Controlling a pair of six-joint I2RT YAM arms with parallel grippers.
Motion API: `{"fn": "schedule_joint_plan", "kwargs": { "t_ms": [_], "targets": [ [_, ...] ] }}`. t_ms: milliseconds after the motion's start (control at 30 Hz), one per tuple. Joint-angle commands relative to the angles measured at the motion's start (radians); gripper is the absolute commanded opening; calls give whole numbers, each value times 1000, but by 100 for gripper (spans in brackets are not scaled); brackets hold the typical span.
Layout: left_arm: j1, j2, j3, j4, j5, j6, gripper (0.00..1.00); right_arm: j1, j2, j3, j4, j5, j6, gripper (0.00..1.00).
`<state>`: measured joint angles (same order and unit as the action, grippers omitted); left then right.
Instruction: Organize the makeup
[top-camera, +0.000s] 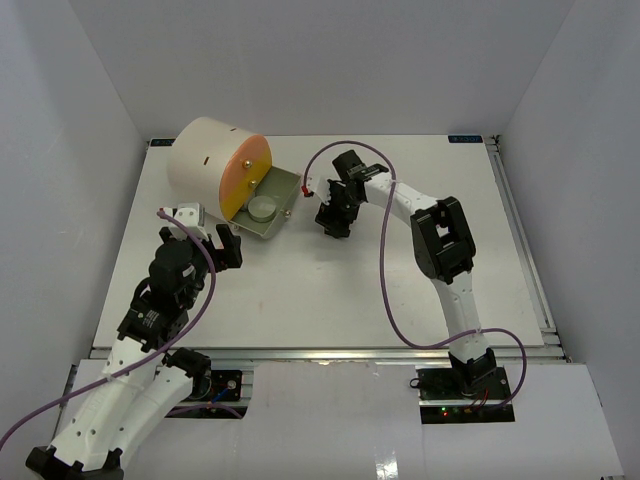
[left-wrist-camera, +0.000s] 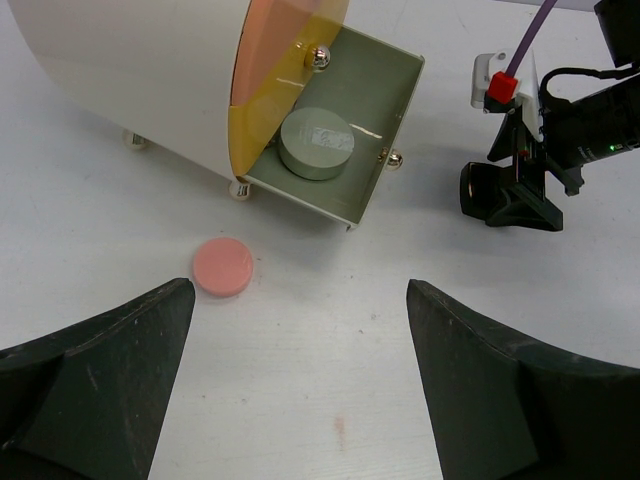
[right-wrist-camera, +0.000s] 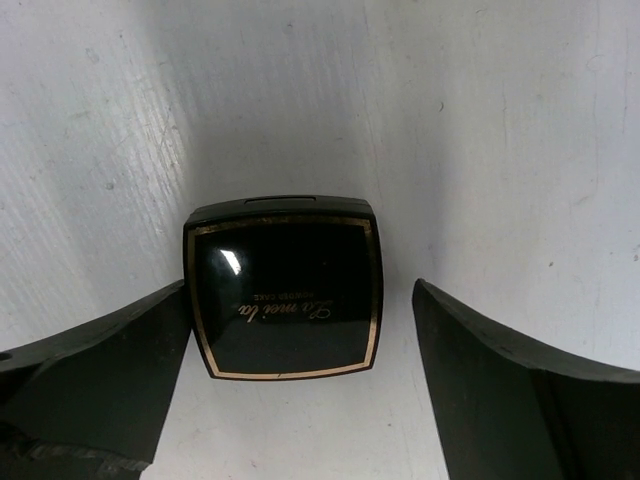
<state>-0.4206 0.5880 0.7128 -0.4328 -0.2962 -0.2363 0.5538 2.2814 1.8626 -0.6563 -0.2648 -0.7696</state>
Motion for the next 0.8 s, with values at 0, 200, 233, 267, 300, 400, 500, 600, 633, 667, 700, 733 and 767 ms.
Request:
{"fn": "schedule_joint_plan", "kwargs": {
  "t_ms": [0,200,233,267,300,400,500,600,633,667,700,733,767],
  "targets": [
    [6,-4,-6,23,3,3,98,-3,-16,6,-16,-55,-1,63],
    [6,-5,-6,23,5,3,98,5,-83,26,-17,-130,45,33],
    [6,-5,-6,23,4,3,98,14,-96,34,-16,-148,58,31],
    [6,-5,-6,22,3,3,98,25,-109,43,-16,-168,73,28],
    [6,-7,-6,22,1,2,98,39,-129,62,-16,-186,88,26],
    [6,-11,-6,23,-4,2,98,86,-153,150,-11,-215,128,24],
    [6,-11,-7,22,-3,2,98,141,-144,244,14,-199,181,22],
    [6,-17,-7,19,-3,2,98,206,-117,306,87,-116,271,20],
    [6,-18,-8,19,-2,1,98,220,-109,313,124,-83,289,20],
    [6,-20,-8,20,0,0,98,234,-99,316,170,-46,307,19],
    [6,-21,-9,20,1,0,98,241,-93,317,206,-20,329,19],
    [6,-23,-9,20,1,0,98,245,-89,316,240,4,353,20],
    [6,-24,-9,19,2,0,98,247,-80,316,265,21,383,20]
  ]
}}
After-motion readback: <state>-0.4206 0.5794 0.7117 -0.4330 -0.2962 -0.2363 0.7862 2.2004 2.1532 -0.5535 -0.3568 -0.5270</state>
